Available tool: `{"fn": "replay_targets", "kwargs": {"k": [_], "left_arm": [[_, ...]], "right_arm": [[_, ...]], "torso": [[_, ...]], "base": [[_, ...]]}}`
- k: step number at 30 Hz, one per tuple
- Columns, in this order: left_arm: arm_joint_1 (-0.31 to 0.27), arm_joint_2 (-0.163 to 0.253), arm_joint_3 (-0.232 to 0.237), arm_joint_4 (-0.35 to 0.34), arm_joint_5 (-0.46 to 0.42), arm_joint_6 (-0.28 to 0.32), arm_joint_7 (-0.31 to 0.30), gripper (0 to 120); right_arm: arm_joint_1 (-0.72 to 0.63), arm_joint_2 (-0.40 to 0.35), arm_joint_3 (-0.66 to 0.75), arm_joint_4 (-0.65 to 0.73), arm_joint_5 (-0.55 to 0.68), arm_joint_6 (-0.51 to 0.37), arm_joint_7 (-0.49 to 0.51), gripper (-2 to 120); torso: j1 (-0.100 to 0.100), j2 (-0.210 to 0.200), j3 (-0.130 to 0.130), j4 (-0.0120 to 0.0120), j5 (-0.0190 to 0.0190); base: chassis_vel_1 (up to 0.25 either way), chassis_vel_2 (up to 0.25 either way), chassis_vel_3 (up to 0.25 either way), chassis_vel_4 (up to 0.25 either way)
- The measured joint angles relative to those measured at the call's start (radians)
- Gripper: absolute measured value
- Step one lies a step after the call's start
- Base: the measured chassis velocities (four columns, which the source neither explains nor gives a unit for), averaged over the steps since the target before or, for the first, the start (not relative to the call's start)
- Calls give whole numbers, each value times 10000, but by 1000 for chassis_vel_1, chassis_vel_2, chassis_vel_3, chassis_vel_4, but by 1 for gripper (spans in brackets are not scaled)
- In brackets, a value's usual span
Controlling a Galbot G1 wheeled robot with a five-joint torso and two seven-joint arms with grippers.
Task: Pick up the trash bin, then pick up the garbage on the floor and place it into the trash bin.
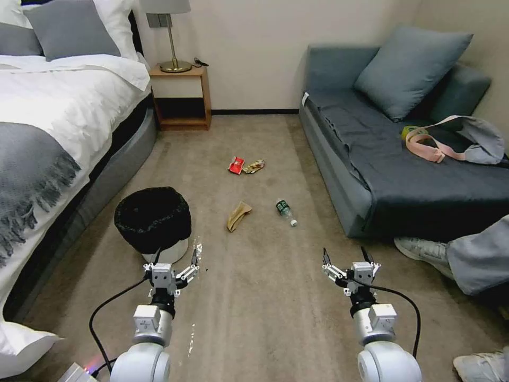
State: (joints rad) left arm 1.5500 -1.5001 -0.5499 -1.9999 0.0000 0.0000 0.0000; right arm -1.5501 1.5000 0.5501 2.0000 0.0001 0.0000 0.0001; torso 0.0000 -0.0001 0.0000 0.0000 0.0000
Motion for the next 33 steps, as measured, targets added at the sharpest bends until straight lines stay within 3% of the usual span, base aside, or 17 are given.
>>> {"fn": "replay_targets", "kwargs": {"k": [26,30,32,33], "left_arm": [[-14,12,-5,0,-30,44,-2,100],[-292,255,-177,-1,-550,771,-226,100],[-608,534,-361,-22,-1143,1604,-482,100],[-608,534,-361,-22,-1143,1604,-482,100]], "right_arm": [[0,-1,0,0,7,-13,0,100],[23,-55,133,122,251,-447,61,100],[74,-174,412,421,731,-1307,198,100],[74,-174,412,421,731,-1307,198,100]], "torso": [[0,0,0,0,0],[0,1,0,0,1],[0,2,0,0,-1],[0,2,0,0,-1]], "base": [[0,0,0,0],[0,0,0,0],[0,0,0,0],[0,0,0,0]]}}
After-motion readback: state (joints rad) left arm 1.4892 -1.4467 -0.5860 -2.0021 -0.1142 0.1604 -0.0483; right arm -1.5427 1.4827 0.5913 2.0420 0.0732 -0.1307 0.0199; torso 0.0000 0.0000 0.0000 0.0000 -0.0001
